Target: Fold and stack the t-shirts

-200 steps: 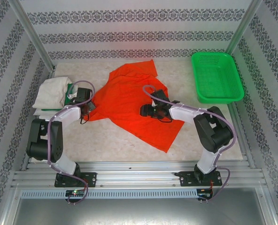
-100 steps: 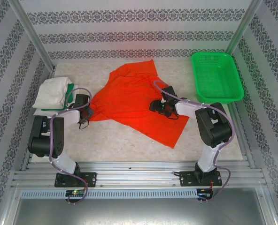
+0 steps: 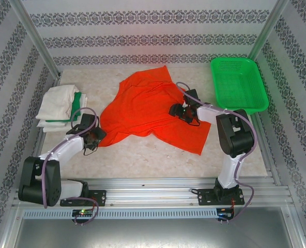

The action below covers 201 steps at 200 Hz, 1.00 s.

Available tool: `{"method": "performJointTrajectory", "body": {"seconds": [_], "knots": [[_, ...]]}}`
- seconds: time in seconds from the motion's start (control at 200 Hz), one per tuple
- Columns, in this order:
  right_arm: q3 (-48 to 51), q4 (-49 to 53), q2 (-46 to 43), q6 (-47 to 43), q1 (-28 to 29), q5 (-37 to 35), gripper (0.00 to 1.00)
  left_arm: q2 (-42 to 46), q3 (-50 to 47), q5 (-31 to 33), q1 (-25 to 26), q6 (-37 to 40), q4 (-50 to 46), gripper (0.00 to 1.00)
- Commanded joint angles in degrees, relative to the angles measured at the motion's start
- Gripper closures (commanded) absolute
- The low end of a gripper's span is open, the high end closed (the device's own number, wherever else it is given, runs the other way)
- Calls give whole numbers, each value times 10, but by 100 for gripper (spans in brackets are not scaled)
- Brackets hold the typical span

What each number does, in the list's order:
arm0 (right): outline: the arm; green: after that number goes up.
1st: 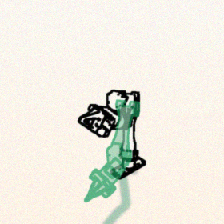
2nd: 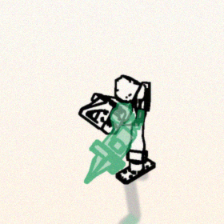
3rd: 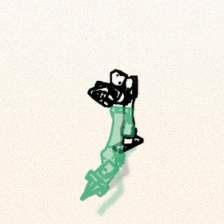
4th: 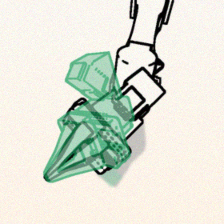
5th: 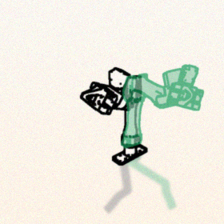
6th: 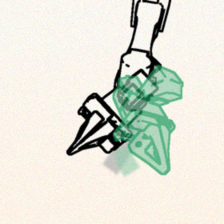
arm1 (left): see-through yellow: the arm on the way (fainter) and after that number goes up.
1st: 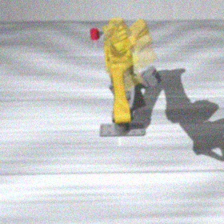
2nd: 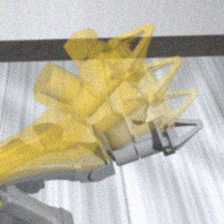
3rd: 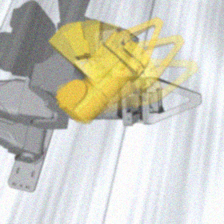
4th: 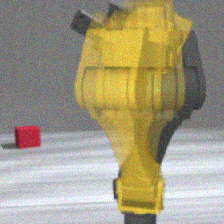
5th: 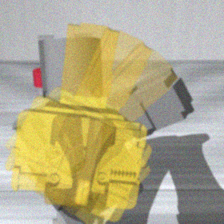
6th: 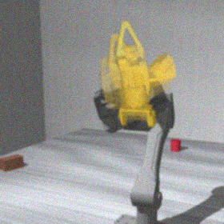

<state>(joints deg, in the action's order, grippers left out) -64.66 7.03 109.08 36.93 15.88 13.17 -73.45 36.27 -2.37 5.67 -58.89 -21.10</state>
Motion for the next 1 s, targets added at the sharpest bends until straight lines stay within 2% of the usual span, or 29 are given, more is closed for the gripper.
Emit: {"method": "performJointTrajectory", "body": {"seconds": [0.0,0.16,0.47,0.634,0.864,0.999], "knots": [[6,-2,-37,-19,3,0,31,5,36,30,4,-11,-33,36],[34,-5,-66,-19,5,-4,29,-72,76,8,3,-18,-5,34],[72,-11,-85,-15,4,-11,29,-192,120,-4,4,-30,20,45],[71,-14,-82,-12,4,-10,29,-195,119,-12,4,-33,21,50],[62,-17,-77,-11,8,-6,29,-151,142,40,6,-21,-25,49],[61,-20,-72,-9,10,-6,28,-147,158,30,6,-35,-30,48]]}}
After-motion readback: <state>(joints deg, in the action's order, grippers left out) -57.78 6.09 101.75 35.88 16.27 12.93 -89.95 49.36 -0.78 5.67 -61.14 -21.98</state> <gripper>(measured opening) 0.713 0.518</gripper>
